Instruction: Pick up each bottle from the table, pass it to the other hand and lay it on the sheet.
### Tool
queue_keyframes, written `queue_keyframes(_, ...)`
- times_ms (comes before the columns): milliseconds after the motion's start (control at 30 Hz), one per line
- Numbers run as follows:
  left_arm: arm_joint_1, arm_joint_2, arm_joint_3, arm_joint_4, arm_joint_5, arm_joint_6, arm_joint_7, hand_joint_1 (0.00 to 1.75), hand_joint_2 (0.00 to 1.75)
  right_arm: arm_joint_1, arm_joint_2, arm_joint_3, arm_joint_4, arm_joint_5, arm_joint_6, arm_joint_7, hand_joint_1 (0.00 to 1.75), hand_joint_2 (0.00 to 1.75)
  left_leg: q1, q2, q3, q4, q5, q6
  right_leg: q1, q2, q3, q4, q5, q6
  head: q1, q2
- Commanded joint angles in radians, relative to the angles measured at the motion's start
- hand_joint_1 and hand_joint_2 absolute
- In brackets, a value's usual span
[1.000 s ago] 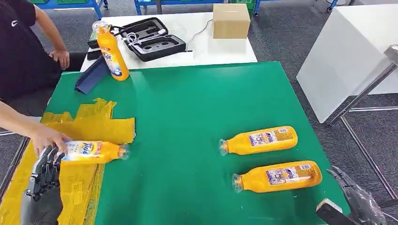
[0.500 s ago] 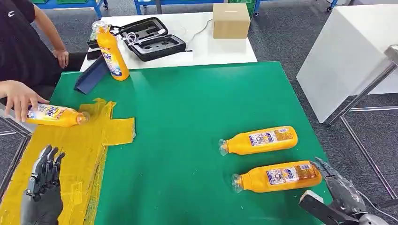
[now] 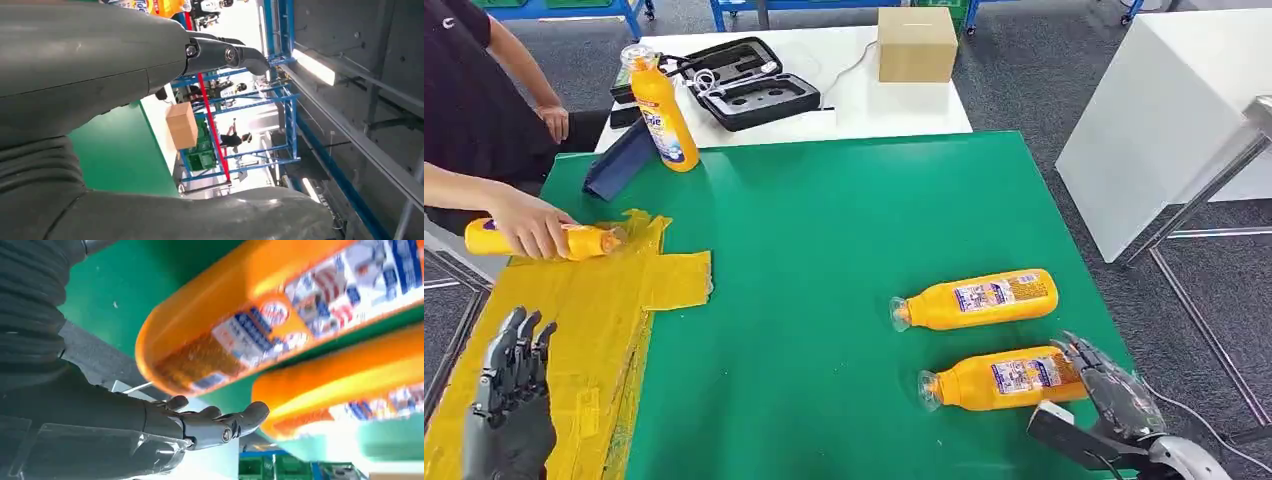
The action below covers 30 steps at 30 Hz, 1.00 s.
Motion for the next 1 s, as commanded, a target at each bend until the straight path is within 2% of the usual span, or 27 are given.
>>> queue_keyframes(33, -0.044, 0.012, -0.029, 0.088, -0.002, 0.005, -0.001, 0.0, 0.0, -0.018, -0.122, 0.171, 0.158, 0.006, 0.007, 0.083, 0.0, 1.75, 0.001, 0.002, 0.002, -0.001, 0.0, -0.001, 0.001, 0.0, 0.003, -0.003, 0.001, 0.0, 0.0, 0.0)
queue_keyframes(500, -0.05, 0.018, -0.034, 0.095, 0.002, 0.007, -0.002, 0.0, 0.0, -0.003, -0.162, 0.192, 0.167, -0.003, 0.005, 0.106, 0.0, 1.75, 0.002, -0.001, 0.003, -0.001, 0.0, -0.001, 0.002, -0.002, -0.004, -0.003, 0.001, 0.0, 0.0, 0.0)
queue_keyframes(533, -0.054, 0.019, -0.037, 0.099, 0.001, 0.009, -0.001, 0.0, 0.0, -0.008, -0.187, 0.226, 0.189, 0.017, 0.009, 0.142, 0.0, 1.75, 0.002, -0.001, 0.004, -0.001, 0.0, -0.001, 0.002, -0.002, -0.004, -0.003, 0.001, 0.0, 0.0, 0.0)
queue_keyframes(633, -0.066, 0.02, -0.043, 0.111, 0.004, 0.01, 0.002, 0.0, 0.0, -0.049, -0.195, 0.286, 0.273, 0.036, -0.004, 0.152, 0.0, 1.75, 0.002, 0.0, 0.005, -0.001, 0.0, -0.001, 0.002, -0.002, -0.002, -0.004, 0.001, 0.0, 0.0, 0.0)
queue_keyframes(667, -0.07, 0.021, -0.045, 0.116, 0.005, 0.01, 0.003, 0.0, 0.0, -0.049, -0.204, 0.295, 0.279, 0.035, -0.003, 0.152, 0.16, 1.75, 0.003, 0.0, 0.005, -0.001, 0.001, -0.001, 0.003, -0.002, -0.002, -0.005, 0.002, 0.0, 0.0, 0.0)
queue_keyframes(700, -0.076, 0.025, -0.05, 0.125, 0.003, 0.013, 0.003, 0.0, 0.0, -0.037, -0.228, 0.307, 0.278, 0.024, 0.002, 0.156, 1.64, 1.75, 0.003, 0.001, 0.006, -0.001, 0.001, -0.001, 0.003, -0.002, -0.001, -0.005, 0.002, 0.0, 0.0, 0.0)
queue_keyframes(733, -0.079, 0.027, -0.052, 0.131, 0.005, 0.013, 0.003, 0.0, 0.0, -0.029, -0.241, 0.309, 0.272, 0.016, 0.007, 0.162, 1.75, 1.75, 0.001, -0.001, 0.007, -0.001, 0.0, -0.001, 0.001, -0.002, -0.001, -0.003, 0.001, 0.0, 0.0, 0.0)
queue_keyframes(1000, -0.087, 0.034, -0.062, 0.14, 0.02, 0.017, 0.002, 0.0, 0.0, 0.027, -0.32, 0.352, 0.246, -0.061, 0.015, 0.218, 1.75, 1.75, 0.002, -0.005, 0.009, 0.0, 0.0, 0.0, 0.002, -0.006, 0.003, -0.005, 0.0, 0.0, 0.0, 0.0)
